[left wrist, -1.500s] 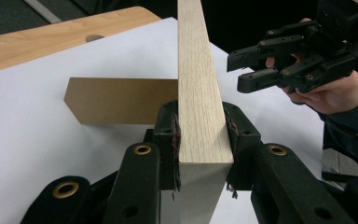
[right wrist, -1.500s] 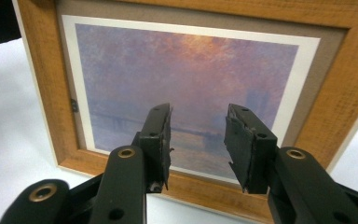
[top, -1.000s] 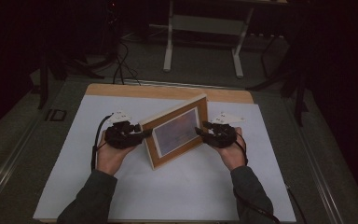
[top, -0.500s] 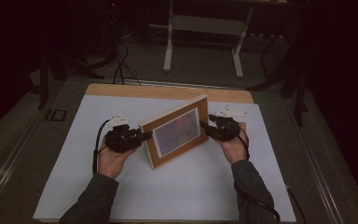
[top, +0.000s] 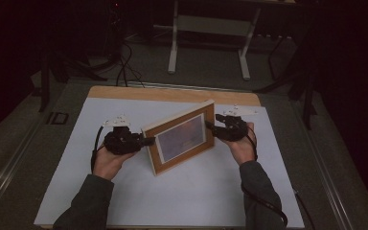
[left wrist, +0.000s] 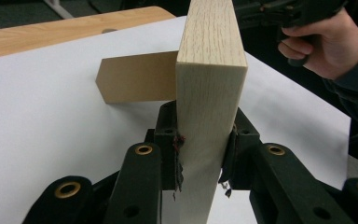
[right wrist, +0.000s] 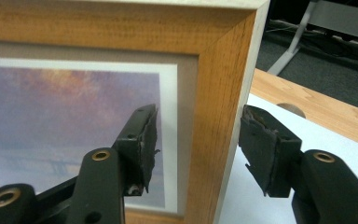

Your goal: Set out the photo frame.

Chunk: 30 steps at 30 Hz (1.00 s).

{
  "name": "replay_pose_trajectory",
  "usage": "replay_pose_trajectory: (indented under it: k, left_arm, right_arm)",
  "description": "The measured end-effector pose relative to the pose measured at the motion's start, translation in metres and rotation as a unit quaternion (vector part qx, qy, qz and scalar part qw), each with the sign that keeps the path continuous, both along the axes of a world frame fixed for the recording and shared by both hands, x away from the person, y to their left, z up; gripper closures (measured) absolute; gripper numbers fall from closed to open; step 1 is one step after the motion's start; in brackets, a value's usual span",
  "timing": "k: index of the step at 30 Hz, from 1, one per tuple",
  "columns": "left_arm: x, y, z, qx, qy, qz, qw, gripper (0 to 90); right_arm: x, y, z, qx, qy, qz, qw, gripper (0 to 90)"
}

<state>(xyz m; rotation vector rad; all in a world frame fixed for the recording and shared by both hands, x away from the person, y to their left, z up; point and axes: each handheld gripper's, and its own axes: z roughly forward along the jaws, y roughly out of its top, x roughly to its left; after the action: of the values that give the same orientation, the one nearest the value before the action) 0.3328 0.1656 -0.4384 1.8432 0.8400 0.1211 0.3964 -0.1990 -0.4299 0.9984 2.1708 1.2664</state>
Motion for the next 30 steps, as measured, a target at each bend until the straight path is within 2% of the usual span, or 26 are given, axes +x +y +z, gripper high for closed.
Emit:
replay_pose_trajectory:
  k: [6,10,14,18,23,25,30]
  left_arm:
    - [0.004,0.003,-0.001,-0.005,0.003,-0.010,0.9999,72.8]
    - [0.006,0.004,-0.001,-0.006,0.005,-0.022,0.9997,72.8]
    - [0.008,0.005,-0.002,-0.009,0.004,-0.031,0.9995,72.9]
    - [0.008,0.006,-0.002,-0.011,0.001,-0.038,0.9992,72.9]
    - [0.009,0.006,-0.002,-0.007,-0.004,-0.044,0.9990,72.8]
    - [0.008,0.005,-0.001,-0.002,-0.006,-0.042,0.9991,72.6]
    - [0.008,0.003,0.000,0.012,-0.010,-0.028,0.9995,71.7]
  right_arm:
    - [0.007,0.003,0.003,0.000,-0.002,-0.002,1.0000,42.6]
    - [0.016,0.005,0.007,0.009,0.003,0.020,0.9998,36.7]
    - [0.023,0.007,0.007,0.004,0.010,0.041,0.9991,31.9]
    - [0.029,0.005,0.007,0.025,0.021,0.060,0.9977,28.8]
    - [0.036,0.004,0.006,0.037,0.031,0.072,0.9962,30.7]
    - [0.038,0.004,0.006,0.035,0.033,0.078,0.9958,31.9]
    - [0.039,-0.004,0.006,0.053,0.044,0.073,0.9950,41.5]
